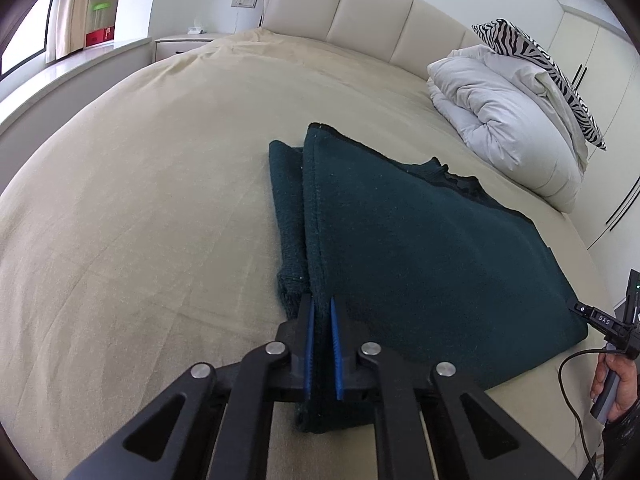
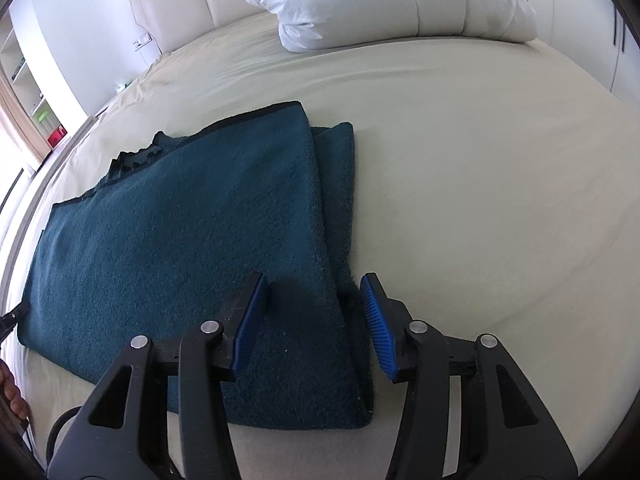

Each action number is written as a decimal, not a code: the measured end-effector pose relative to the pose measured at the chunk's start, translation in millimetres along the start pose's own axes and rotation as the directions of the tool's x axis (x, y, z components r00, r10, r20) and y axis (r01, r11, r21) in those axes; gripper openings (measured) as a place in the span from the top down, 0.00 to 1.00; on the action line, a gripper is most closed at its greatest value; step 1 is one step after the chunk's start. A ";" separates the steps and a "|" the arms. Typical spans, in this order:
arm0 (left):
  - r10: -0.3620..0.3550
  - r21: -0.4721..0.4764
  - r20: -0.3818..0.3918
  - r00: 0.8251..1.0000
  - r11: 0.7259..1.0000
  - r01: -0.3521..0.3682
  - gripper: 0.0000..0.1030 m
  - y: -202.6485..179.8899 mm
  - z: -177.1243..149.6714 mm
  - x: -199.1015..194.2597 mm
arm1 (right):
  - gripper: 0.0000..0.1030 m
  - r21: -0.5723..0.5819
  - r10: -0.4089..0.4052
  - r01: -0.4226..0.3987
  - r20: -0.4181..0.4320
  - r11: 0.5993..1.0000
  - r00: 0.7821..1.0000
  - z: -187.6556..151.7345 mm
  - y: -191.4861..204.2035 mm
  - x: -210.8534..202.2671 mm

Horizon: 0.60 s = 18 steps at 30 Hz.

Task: Fold small clothes

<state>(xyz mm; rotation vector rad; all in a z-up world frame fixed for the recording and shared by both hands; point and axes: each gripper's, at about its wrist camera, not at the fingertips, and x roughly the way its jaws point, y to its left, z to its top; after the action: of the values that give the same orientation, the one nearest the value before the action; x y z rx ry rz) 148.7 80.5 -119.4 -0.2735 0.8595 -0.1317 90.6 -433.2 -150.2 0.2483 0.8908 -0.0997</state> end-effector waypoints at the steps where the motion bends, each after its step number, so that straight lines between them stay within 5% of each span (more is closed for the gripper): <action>1: 0.005 0.003 0.000 1.000 1.000 -0.005 0.93 -0.8 -0.5 -0.6 | 0.64 -0.004 -0.003 0.003 0.002 1.000 1.000 0.1 0.8 -1.6; 3: 0.012 0.014 0.000 1.000 1.000 -0.012 0.93 -2.5 -1.4 -1.3 | 0.72 -0.010 -0.024 0.025 0.015 1.000 1.000 -0.1 1.9 -6.3; 16: 0.029 0.032 -0.013 0.999 0.999 -0.029 0.93 -5.4 -4.7 -2.6 | 0.73 -0.019 -0.033 0.033 0.024 0.999 0.999 -14.1 1.7 -18.9; 18: 0.032 0.038 -0.011 0.999 0.999 -0.032 0.93 -6.6 -4.8 -3.8 | 0.86 -0.034 -0.032 0.032 0.023 0.999 0.999 -14.5 3.4 -19.6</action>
<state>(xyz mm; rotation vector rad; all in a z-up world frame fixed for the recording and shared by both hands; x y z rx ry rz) 142.5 74.2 -117.7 -0.2239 0.8716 -0.1195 68.0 -426.6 -143.0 0.2006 0.8739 -0.1165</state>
